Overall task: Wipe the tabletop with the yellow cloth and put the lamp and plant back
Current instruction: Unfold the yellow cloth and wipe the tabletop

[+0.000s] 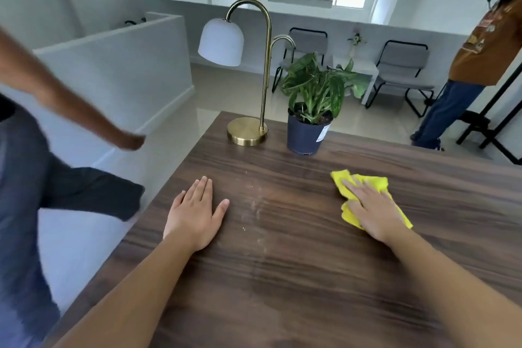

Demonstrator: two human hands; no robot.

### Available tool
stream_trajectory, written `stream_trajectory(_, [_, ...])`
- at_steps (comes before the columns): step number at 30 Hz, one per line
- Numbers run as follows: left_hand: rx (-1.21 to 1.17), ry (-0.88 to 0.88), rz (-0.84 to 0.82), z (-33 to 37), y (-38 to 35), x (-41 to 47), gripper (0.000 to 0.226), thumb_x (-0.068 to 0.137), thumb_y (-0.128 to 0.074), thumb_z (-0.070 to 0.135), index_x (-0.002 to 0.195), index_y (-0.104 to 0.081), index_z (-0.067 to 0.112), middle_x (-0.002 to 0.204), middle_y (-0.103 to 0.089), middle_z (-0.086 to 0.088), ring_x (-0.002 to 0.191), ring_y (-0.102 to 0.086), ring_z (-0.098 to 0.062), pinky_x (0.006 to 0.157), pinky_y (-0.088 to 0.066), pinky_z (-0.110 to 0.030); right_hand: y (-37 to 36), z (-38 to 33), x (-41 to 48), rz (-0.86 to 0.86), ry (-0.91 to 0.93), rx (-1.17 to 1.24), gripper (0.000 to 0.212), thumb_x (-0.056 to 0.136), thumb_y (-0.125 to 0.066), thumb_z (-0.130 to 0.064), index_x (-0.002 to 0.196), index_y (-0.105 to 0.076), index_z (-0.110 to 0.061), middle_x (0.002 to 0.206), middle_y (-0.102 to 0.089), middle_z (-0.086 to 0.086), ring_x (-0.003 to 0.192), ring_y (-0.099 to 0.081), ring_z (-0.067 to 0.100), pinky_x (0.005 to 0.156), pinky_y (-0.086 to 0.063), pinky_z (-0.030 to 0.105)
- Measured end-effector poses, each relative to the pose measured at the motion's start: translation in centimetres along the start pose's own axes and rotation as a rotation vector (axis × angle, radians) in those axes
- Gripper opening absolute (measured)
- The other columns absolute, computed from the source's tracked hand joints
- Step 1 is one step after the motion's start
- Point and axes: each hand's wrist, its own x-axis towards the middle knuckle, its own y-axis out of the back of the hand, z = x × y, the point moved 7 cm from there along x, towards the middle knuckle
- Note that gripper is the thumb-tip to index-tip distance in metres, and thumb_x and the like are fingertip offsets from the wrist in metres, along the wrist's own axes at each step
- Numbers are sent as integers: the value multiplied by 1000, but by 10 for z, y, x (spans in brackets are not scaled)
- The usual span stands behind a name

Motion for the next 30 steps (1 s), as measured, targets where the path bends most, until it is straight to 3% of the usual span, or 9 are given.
stream_trajectory(4, [-13,2,20,0,1,1,69,96,-11,54,152,-2,15,162,1,3,148,4,-8,121,-2,-32,-9,-51,32,16,-402,72,61,97,-21,-43,151,-2,-23,161,3,3,148,5,29,117,-1,52])
stream_trajectory(8, [-68,6,43,-2,2,1,65,98,-13,50,152,-6,16,162,-3,5,148,1,-7,120,-2,-31,-32,-175,20,-39,144,15,56,98,-24,-37,151,-7,-32,161,2,-4,148,4,23,118,2,48])
stream_trajectory(10, [-90,6,49,-2,4,1,62,99,-15,47,152,-8,16,162,-5,5,148,-1,-7,120,-3,-30,-33,-189,1,-93,440,51,53,98,-32,-28,148,-19,-37,160,-7,-12,148,-1,13,118,3,38])
stream_trajectory(12, [-115,-8,31,-2,6,1,61,100,-16,45,152,-9,15,162,-5,4,148,-1,-8,120,-3,-30,-24,-165,-5,-129,545,132,53,96,-35,-22,145,-27,-39,157,-14,-15,147,-4,8,116,4,27])
stream_trajectory(16, [-46,13,18,-30,14,-2,63,99,-15,47,152,-5,14,162,-1,2,149,1,-11,121,-5,-32,-17,-118,21,-48,291,30,51,99,-28,-29,149,-17,-36,160,-9,-10,148,-3,14,118,-3,37])
stream_trajectory(20, [-28,77,5,-73,18,-13,64,99,-16,48,152,0,16,162,1,2,149,0,-11,121,-6,-32,-28,-166,55,-40,-55,6,57,99,-18,-39,152,-1,-26,161,4,-1,148,4,25,118,-1,48])
stream_trajectory(22, [-68,79,4,-76,19,-16,63,99,-16,46,152,0,17,162,1,3,149,0,-11,120,-5,-31,-34,-207,66,-35,-67,37,58,98,-18,-40,152,-2,-25,161,4,0,148,5,26,118,1,49])
stream_trajectory(26, [-99,71,43,-77,19,-14,61,100,-17,44,152,-3,16,162,-1,3,149,0,-10,120,-5,-30,-53,-299,43,-87,442,-26,54,98,-26,-33,150,-10,-37,161,-1,-9,148,2,16,119,0,45])
stream_trajectory(30, [-96,60,27,-78,17,-16,61,100,-16,44,152,-2,16,162,0,3,149,1,-11,121,-5,-31,-40,-270,21,-146,740,96,53,93,-38,-25,144,-29,-39,156,-21,-13,146,-11,7,118,-6,33])
